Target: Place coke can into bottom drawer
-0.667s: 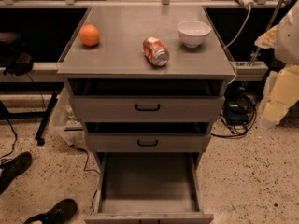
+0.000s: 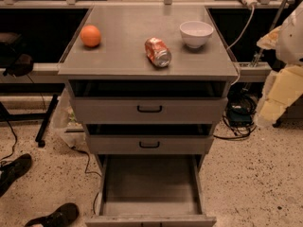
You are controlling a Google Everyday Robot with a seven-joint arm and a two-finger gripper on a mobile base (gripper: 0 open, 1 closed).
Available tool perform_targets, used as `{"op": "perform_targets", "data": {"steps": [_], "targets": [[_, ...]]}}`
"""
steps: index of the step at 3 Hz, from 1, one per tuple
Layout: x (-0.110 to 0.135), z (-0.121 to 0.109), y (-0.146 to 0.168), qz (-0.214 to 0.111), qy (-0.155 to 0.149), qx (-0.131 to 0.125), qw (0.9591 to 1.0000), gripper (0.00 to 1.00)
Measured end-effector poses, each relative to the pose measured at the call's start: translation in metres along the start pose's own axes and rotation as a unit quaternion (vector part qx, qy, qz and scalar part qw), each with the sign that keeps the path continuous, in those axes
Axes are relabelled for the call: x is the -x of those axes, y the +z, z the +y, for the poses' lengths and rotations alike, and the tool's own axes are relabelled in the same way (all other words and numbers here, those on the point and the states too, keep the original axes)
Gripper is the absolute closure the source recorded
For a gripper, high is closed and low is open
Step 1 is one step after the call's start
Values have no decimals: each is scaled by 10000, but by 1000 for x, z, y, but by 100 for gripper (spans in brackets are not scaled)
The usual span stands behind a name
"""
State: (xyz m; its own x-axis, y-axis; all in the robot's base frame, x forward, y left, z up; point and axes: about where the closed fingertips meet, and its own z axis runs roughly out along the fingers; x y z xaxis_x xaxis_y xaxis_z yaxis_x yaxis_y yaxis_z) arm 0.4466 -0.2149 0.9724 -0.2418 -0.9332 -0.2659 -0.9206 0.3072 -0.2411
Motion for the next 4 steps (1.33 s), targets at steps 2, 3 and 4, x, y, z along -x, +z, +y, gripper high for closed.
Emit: {"op": "perform_targets", "data": {"steps": [2, 3, 4], "targets": [[48, -60, 34, -581, 304, -318, 9973, 0], [83, -99, 60, -717, 844, -455, 9928, 0], [83, -99, 60, -718, 846, -454, 9928, 0]]}}
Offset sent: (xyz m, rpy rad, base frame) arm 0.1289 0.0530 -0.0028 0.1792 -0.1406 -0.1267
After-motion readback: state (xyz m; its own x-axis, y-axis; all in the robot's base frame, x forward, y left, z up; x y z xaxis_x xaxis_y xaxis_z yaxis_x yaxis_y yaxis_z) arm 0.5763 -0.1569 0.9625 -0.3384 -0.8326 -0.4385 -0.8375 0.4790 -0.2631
